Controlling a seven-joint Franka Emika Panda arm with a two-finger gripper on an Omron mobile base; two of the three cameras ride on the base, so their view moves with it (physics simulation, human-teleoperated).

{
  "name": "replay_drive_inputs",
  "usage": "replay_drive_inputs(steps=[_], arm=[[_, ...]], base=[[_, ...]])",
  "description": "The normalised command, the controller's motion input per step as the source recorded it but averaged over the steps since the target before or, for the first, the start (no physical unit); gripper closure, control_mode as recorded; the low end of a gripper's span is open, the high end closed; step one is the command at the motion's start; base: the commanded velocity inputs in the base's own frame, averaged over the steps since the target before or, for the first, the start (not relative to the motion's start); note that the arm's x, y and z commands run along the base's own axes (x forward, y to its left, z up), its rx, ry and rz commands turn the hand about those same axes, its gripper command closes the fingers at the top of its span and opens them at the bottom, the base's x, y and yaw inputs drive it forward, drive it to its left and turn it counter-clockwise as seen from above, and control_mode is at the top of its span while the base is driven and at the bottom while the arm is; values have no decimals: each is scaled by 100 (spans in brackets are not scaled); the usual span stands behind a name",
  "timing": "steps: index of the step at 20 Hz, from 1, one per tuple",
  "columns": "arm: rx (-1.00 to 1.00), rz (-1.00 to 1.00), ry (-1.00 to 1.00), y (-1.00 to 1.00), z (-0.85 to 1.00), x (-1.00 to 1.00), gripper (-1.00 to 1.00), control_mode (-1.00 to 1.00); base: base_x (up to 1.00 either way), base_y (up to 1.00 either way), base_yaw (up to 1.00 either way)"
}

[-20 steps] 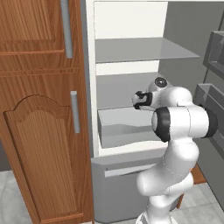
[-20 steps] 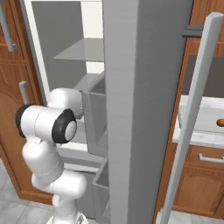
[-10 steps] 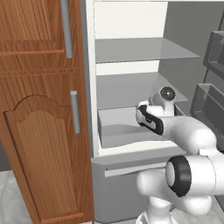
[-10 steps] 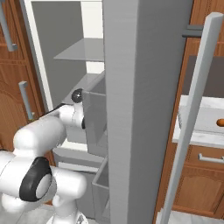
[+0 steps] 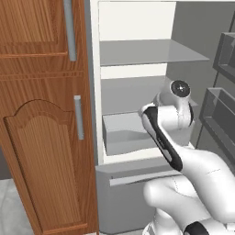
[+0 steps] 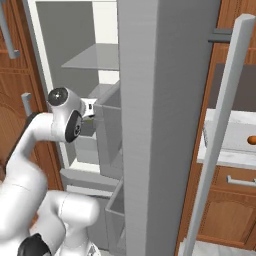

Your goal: Pick the tangerine and pear from the fridge and place them inside the tupperware on the counter.

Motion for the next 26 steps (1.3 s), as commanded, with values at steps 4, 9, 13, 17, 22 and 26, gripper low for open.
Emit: replay_drive_inputs(steps=[4,9,13,17,22,26], arm=[[-6,20,12,22,59,-100,100,-100],[0,5,11,-5,16,-100,100,-100],[0,0,5,-17,1,-83,100,-100],[0,-5,-1,-12,0,-22,100,-100],[-1,-9,-5,-1,14,-4,100,-100],[0,-8,0,0,14,-21,100,-100]], base=[[0,0,0],[0,0,0],[0,0,0],[0,0,0],[0,0,0],[0,0,0]])
